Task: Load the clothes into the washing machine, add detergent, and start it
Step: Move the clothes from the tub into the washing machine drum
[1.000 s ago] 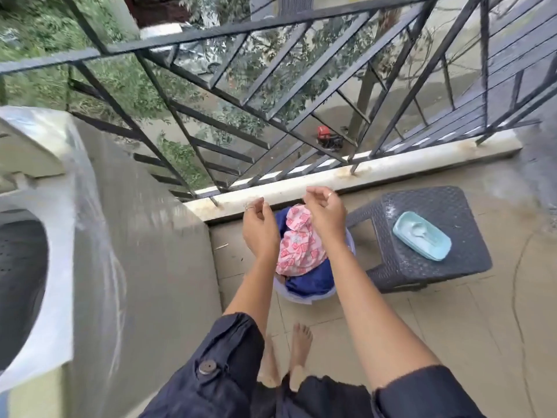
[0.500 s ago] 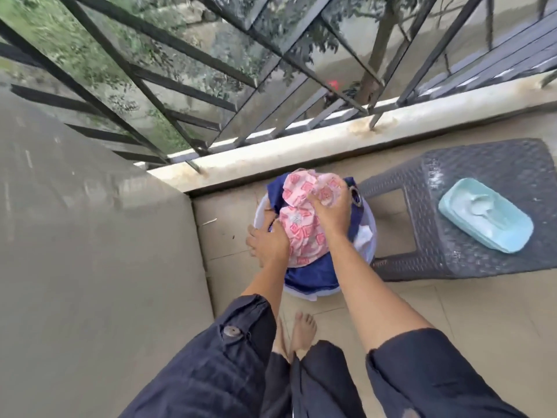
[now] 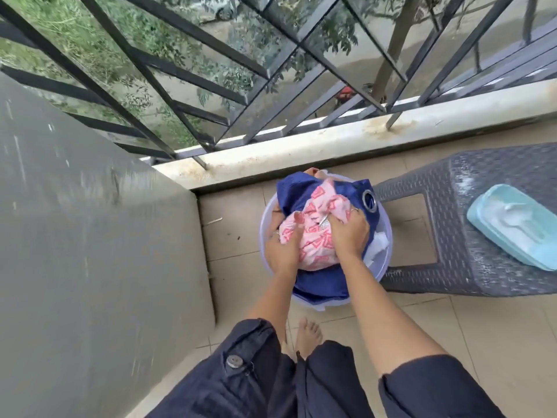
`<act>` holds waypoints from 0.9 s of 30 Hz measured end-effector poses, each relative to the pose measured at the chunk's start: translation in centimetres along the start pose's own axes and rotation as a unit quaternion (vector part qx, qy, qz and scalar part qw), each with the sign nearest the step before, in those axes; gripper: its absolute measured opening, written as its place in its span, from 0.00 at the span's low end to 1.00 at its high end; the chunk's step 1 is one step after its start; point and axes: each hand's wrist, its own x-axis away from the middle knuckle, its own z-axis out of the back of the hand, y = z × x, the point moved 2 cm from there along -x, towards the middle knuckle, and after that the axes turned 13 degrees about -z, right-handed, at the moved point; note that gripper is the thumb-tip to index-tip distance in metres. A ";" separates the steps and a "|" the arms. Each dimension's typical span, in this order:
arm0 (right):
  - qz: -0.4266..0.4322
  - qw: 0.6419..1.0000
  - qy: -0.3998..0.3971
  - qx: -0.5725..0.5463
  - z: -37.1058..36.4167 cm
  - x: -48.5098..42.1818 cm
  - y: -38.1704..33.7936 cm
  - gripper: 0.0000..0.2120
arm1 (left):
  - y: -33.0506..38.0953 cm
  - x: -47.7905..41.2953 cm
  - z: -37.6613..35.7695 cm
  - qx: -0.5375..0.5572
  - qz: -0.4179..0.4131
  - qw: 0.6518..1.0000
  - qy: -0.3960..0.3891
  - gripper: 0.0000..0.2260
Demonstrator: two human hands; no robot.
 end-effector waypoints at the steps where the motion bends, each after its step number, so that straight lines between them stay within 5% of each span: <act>1: -0.026 0.999 0.001 -0.025 1.1 0.7 -0.6 0.15 | 1.1 0.4 0.1 0.033 -0.017 0.999 0.000 0.24; 12: -0.060 0.984 -0.006 -0.165 14.3 9.2 -11.2 0.17 | 14.2 8.2 4.6 0.165 -0.039 0.985 -0.023 0.18; 15: -0.051 0.985 -0.014 -0.162 17.4 11.7 -13.7 0.20 | 17.8 10.8 6.9 0.145 -0.077 0.986 -0.009 0.13; 20: -0.029 0.987 -0.029 -0.154 21.1 16.6 -17.4 0.22 | 22.7 14.5 11.6 0.093 -0.118 0.988 0.045 0.27; 27: 0.005 0.982 -0.040 -0.185 23.2 23.3 -22.6 0.24 | 27.8 17.4 18.3 0.071 -0.174 0.976 0.107 0.23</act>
